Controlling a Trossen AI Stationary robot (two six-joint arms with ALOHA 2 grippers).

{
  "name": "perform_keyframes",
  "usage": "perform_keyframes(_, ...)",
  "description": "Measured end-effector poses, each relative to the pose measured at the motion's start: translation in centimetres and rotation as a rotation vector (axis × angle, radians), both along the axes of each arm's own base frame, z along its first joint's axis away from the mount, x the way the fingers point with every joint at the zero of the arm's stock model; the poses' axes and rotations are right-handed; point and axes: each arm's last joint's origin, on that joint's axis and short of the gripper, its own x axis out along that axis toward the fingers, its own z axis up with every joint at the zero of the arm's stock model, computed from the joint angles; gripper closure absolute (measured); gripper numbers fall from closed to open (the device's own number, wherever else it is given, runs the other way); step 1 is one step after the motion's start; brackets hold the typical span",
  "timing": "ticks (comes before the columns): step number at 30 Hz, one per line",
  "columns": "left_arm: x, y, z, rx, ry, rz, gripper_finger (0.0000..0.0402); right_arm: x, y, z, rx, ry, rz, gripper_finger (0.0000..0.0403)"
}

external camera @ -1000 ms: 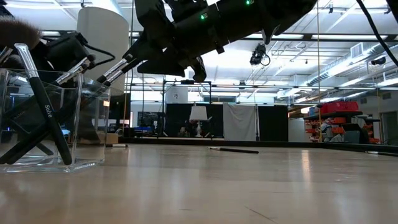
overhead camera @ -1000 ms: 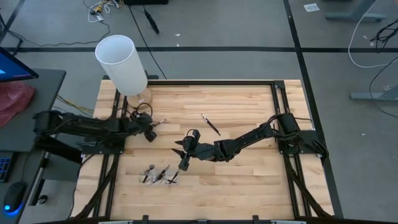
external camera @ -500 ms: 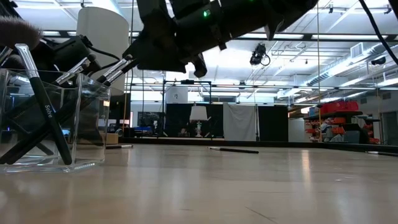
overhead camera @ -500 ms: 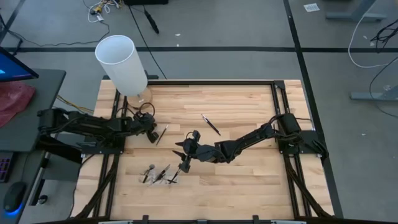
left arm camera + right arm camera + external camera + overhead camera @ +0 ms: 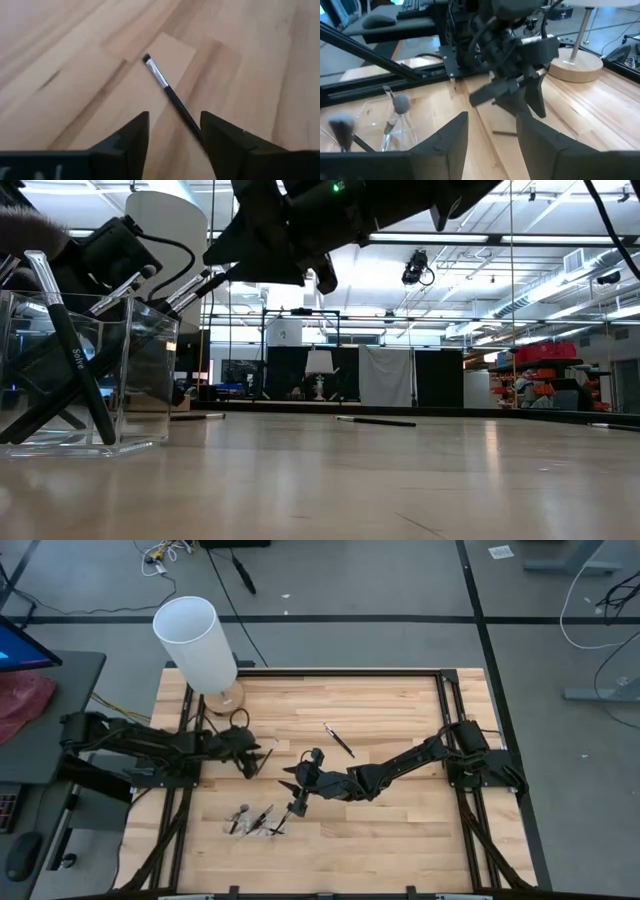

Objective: Put items in baskets/containers
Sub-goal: Put the eyeshadow brush into the transparent organizer

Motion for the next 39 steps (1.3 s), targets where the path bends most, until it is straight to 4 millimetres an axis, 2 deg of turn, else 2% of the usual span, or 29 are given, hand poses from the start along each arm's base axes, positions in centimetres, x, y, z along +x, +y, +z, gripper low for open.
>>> perform_keyframes(4,0.4,-0.7,-0.1,0.069,-0.007,-0.017,0.0209,0.0,0.0,0.1,0.004,-0.015,0.003,0.0234)
perform_keyframes(11,1.6,-1.6,-0.7,0.092,-0.051,-0.065,0.0236,0.0,0.0,0.1,0.005,-0.015,0.003,0.0234)
perform_keyframes(20,1.7,-1.4,-2.8,0.188,0.083,0.015,0.0270,0.0,0.0,0.1,0.002,-0.015,0.003,0.0234)
perform_keyframes(23,1.7,-1.4,-3.1,0.180,0.101,-0.009,0.0299,0.0,0.0,0.1,0.002,-0.014,0.004,0.0234)
perform_keyframes(27,1.8,-1.5,-3.2,0.174,0.108,-0.032,0.0369,0.0,0.0,0.1,0.002,-0.014,0.004,0.0234)
perform_keyframes(29,1.7,-1.5,-3.2,0.182,0.111,-0.039,0.0387,0.0,0.0,0.1,0.002,-0.014,0.004,0.0234)
perform_keyframes(39,1.8,-1.6,-2.7,0.134,0.066,-0.083,0.0392,0.0,0.0,0.1,0.009,-0.016,0.001,0.0234)
